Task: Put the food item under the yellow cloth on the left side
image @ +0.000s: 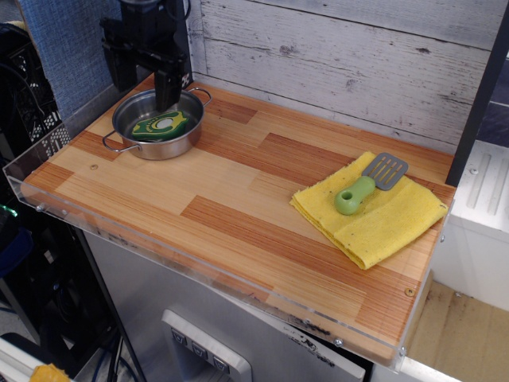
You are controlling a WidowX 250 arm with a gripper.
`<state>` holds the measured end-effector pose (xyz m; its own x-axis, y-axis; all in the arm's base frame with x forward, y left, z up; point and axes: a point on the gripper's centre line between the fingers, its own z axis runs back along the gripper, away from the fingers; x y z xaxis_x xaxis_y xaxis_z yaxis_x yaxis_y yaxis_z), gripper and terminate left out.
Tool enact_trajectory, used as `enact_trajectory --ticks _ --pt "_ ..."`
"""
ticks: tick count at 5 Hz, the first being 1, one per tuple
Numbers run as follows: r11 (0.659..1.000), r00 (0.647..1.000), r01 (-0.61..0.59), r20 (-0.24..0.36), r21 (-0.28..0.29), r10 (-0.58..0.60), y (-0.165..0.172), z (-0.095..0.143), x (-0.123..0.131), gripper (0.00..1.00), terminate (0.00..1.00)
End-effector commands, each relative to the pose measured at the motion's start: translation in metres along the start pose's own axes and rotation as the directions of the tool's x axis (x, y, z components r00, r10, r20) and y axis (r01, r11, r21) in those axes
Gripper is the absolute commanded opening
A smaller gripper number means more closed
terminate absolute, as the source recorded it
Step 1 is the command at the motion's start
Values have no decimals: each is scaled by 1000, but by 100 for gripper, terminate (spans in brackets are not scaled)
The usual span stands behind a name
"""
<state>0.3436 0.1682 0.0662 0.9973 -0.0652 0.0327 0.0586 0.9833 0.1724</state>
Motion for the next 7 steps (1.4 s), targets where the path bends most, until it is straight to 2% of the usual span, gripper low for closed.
enact_trajectory --ticks 1,4,7 --pt "1000 1000 -19 13 8 19 14 1 0 100 0" --pt "997 998 -35 -50 -68 32 8 -19 -3 100 0" --pt "997 991 -44 -127 -67 35 11 -51 -1 100 0"
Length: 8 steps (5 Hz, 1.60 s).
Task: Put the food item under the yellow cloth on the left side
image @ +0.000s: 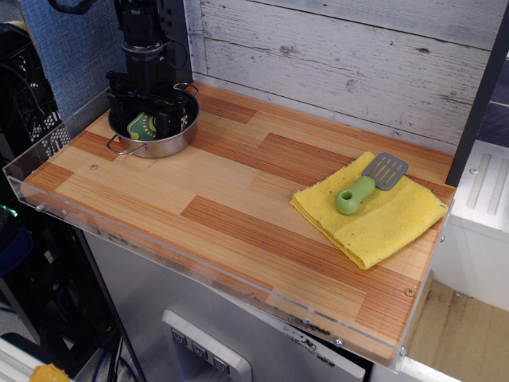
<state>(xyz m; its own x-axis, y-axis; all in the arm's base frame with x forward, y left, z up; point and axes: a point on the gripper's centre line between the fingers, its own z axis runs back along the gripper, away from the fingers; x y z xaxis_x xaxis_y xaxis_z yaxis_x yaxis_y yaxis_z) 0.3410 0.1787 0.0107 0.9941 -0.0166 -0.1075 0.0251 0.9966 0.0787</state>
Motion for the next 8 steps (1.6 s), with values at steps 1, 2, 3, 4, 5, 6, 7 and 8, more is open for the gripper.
enact_trajectory --ticks 1,2,3,4,5,6,7,8 --pt "999 999 -33 31 30 32 10 3 2 0 0" --pt "998 997 -54 61 18 52 5 5 2 0 0" --pt "997 991 -78 111 -9 79 4 22 -3 0 0" --pt "990 972 -128 193 -55 136 8 52 -8 0 0" --pt "980 948 -190 248 -51 197 7 86 -21 0 0" --pt "985 943 -168 283 -45 174 -20 107 -33 0 0" --pt "996 964 -74 251 -43 83 -66 104 -27 0 0" --pt "998 977 -41 210 -44 50 -104 98 -16 0 0"
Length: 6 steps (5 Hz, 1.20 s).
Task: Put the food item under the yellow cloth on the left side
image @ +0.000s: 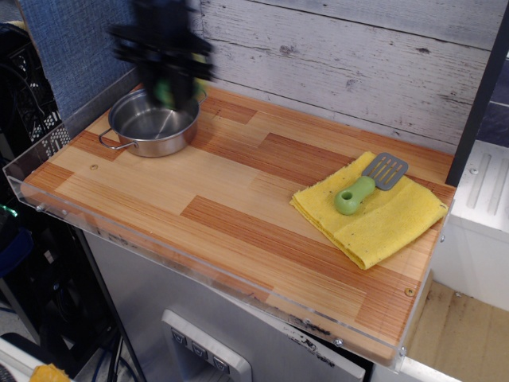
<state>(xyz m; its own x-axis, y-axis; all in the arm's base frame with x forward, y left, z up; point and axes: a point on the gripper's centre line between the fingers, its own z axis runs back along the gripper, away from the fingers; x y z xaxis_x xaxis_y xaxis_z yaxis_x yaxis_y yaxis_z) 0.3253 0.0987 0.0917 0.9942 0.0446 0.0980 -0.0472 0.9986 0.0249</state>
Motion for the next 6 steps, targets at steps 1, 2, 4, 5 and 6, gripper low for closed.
enact_trajectory --ticks 1,2,4,5,6 --pt "999 999 27 -23 19 -26 -57 3 12 0 0" --pt "995 997 74 -36 67 -72 -74 -2 -14 0 0" --pt "992 996 77 -46 103 -73 -79 -18 -70 0 0" --pt "996 997 63 -52 59 -60 -96 -34 -75 0 0" --pt "997 995 76 -67 -17 -77 -119 -48 -68 0 0"
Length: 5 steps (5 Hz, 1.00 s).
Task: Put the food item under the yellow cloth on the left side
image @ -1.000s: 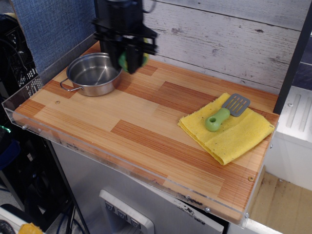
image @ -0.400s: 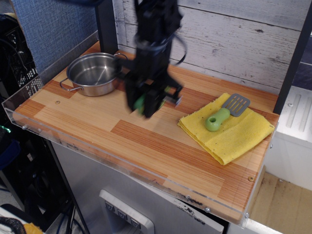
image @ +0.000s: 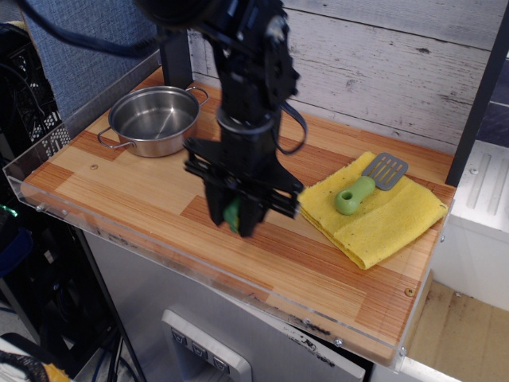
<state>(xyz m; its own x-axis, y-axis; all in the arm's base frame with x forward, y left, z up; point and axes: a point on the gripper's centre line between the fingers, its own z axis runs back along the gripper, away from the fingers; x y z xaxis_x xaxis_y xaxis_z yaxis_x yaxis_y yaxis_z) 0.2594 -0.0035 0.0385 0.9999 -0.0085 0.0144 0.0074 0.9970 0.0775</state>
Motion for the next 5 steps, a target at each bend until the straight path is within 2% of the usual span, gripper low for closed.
enact_trajectory --ticks 1,2,3,4,5 --pt "997 999 34 10 -74 -33 -31 -6 10 0 0" --pt "998 999 37 -13 -55 -37 -35 -13 5 0 0" --pt "999 1000 16 -5 -33 -17 -32 -2 1 100 0" --pt "1000 999 2 38 -4 -2 -26 23 -3 100 0" --pt "1000 997 -14 70 -8 14 -15 51 -6 100 0"
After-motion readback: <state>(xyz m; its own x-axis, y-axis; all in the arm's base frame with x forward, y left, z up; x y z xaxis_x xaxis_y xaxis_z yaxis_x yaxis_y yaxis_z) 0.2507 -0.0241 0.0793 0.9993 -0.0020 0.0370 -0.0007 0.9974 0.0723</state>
